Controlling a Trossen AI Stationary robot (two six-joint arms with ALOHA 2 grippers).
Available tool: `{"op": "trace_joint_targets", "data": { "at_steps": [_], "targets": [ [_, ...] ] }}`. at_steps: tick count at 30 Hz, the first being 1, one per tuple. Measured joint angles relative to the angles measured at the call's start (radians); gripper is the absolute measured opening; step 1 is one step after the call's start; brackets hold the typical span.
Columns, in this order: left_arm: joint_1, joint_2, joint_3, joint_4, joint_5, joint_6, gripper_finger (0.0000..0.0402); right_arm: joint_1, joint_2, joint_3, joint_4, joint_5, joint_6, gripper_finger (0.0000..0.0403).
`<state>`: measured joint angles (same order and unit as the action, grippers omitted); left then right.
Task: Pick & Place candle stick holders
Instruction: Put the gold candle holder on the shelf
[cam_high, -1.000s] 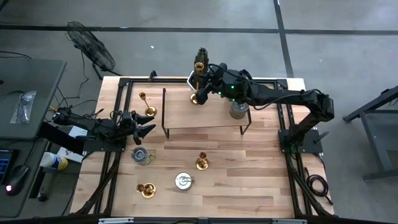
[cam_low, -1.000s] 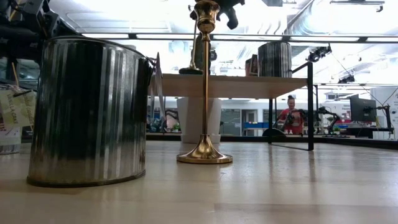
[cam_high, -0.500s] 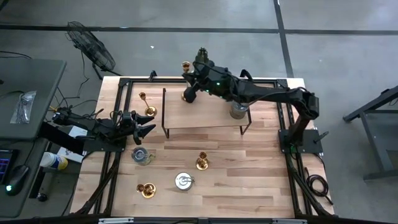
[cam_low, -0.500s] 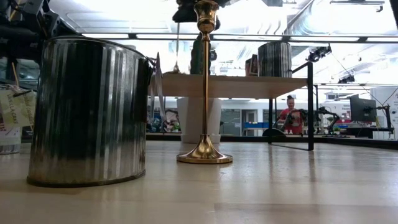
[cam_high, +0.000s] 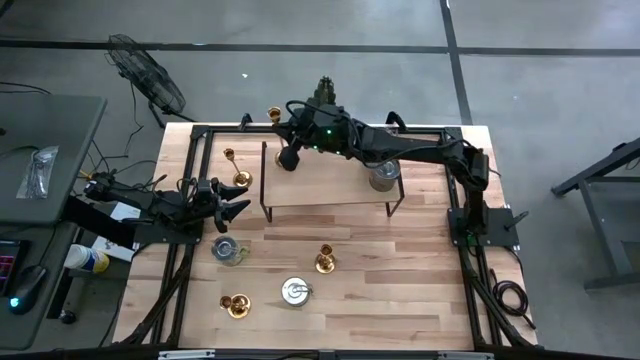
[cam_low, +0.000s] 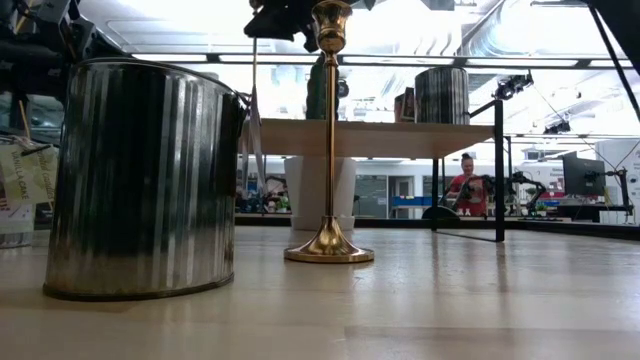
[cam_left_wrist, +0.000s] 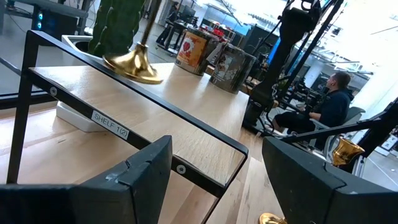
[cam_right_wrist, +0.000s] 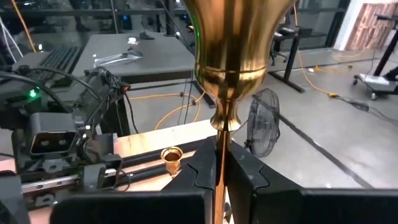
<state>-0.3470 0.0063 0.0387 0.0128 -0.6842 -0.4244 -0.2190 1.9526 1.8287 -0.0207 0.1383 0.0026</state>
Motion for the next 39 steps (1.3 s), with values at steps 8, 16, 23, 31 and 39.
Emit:
{"op": "trace_joint_targets", "data": {
  "at_steps": [8,16,23,31,39],
  "targets": [
    [0.000,0.000,0.000,0.000,0.000,0.000,0.0245,-0.012,0.001,0.001,0.028,-0.023,-0.026,0.0006],
    [0.000,0.000,0.000,0.000,0.000,0.000,0.0245,-0.018,0.044,0.003,0.089,-0.075,0.001,0.0006],
    [0.000,0.000,0.000,0.001,0.000,0.000,0.0245,-0.025,0.045,0.002,0.089,-0.055,0.002,0.0006],
    [0.000,0.000,0.000,0.001,0.001,0.000,0.0245,-0.031,0.050,0.002,0.085,-0.069,0.005,0.0006],
    [0.000,0.000,0.000,0.001,0.002,0.000,0.0245,-0.033,0.050,0.002,0.077,-0.094,0.004,0.0006]
  ]
}}
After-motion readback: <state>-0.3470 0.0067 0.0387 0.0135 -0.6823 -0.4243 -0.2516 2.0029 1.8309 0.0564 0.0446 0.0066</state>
